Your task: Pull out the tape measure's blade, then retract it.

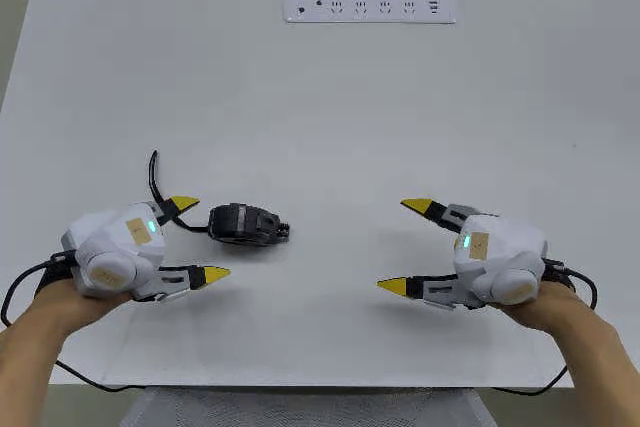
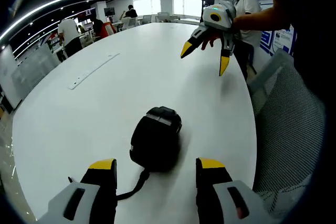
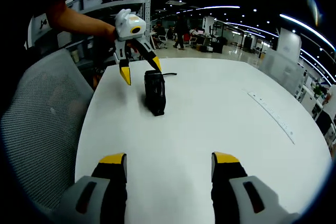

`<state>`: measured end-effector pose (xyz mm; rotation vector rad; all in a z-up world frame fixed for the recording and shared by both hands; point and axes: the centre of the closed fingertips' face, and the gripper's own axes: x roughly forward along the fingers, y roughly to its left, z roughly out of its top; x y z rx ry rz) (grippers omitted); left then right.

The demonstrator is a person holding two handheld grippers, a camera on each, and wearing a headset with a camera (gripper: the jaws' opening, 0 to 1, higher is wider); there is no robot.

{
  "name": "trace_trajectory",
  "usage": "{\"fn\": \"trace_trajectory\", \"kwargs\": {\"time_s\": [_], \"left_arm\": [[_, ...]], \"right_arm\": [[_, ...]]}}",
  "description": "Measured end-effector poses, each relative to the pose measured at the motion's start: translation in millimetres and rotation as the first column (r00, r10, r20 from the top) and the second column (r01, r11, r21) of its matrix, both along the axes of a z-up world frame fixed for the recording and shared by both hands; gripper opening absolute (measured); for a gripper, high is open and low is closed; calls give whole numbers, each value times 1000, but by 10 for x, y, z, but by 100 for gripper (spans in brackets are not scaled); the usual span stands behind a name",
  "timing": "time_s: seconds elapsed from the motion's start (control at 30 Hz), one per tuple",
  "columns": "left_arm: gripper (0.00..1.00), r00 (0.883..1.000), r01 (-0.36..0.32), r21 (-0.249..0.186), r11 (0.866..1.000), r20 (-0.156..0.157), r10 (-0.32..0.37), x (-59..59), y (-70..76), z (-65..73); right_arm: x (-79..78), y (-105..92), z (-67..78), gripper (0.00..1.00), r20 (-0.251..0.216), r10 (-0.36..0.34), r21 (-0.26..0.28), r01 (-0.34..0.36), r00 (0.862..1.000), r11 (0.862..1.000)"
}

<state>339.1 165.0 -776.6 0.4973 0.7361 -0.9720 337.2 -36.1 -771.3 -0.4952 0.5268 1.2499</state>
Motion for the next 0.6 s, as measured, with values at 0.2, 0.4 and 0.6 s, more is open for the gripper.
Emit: {"fn": "trace_trajectory", "kwargs": {"time_s": [0.2, 0.4, 0.6], "left_arm": [[52, 998, 59, 30, 998, -11, -59, 72, -14, -38], [45, 992, 119, 57, 991, -35, -117, 93, -32, -92], [39, 983, 176, 87, 981, -63, -171, 81, -39, -179]], "right_arm": [[55, 167, -23, 61, 3, 42, 6, -42, 999, 999], [85, 323, -70, 57, 3, 84, 7, -84, 996, 996], [93, 440, -108, 54, 0, 118, 4, -118, 993, 993]]}}
